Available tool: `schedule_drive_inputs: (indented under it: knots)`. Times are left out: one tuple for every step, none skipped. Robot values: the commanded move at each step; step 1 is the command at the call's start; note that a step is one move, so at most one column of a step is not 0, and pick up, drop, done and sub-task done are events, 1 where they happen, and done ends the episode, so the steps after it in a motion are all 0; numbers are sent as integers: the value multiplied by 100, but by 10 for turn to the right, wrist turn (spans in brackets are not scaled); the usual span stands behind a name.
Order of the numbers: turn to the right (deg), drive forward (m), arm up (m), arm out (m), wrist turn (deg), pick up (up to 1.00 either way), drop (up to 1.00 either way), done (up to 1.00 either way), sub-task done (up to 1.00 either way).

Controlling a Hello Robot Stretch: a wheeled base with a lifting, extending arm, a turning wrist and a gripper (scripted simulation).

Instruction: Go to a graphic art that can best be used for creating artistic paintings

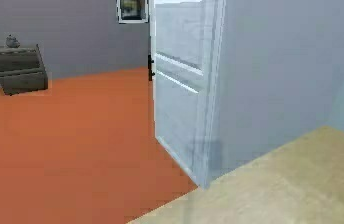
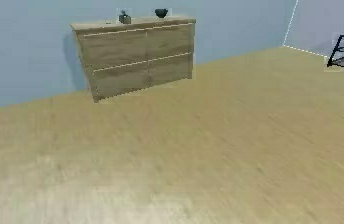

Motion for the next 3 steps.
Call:
schedule_drive_inputs:
  knots:
    - [-450,0,0,0,0,0,0,0,0]
    - [-450,0,0,0,0,0,0,0,0]
    - [-450,0,0,0,0,0,0,0,0]
